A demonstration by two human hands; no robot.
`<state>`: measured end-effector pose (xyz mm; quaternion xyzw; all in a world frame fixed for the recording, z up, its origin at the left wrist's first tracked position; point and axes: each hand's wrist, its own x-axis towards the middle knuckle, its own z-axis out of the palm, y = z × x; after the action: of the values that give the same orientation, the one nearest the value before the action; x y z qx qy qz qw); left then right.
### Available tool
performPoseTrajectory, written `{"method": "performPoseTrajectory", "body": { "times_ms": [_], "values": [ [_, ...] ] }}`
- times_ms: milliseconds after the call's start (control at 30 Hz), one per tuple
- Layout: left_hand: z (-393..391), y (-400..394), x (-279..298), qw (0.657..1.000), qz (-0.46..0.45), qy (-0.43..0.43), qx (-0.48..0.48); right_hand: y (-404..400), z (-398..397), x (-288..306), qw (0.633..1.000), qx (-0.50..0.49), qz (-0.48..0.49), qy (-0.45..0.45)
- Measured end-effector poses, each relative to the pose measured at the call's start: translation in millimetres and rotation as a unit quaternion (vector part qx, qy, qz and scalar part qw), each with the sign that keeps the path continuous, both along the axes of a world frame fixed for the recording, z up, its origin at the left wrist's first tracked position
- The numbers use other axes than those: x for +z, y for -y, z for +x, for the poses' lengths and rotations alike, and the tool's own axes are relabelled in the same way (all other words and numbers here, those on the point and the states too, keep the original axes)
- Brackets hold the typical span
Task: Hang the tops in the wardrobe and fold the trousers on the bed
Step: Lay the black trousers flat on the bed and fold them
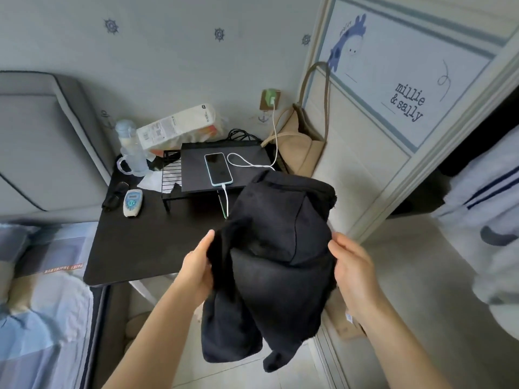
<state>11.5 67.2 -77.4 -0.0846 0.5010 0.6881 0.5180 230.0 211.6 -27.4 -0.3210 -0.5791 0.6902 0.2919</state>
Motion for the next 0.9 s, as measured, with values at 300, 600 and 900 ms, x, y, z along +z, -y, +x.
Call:
{"method": "performPoseTrajectory", "body": {
  "times_ms": [300, 600, 900],
  "values": [
    [34, -3, 60, 0.99, 0.035, -0.14, 0.001, 11, 33, 0, 0.978, -0.04, 0.05, 0.201],
    [121, 21, 112, 0.736, 0.075, -0.654, -0.159, 48, 39, 97, 0.994, 0.006, -0.008, 0.106],
    [226, 51, 113, 0.637, 0.067, -0.724, -0.257, 69, 99, 103, 0.991, -0.025, 0.073, 0.111]
  ]
}}
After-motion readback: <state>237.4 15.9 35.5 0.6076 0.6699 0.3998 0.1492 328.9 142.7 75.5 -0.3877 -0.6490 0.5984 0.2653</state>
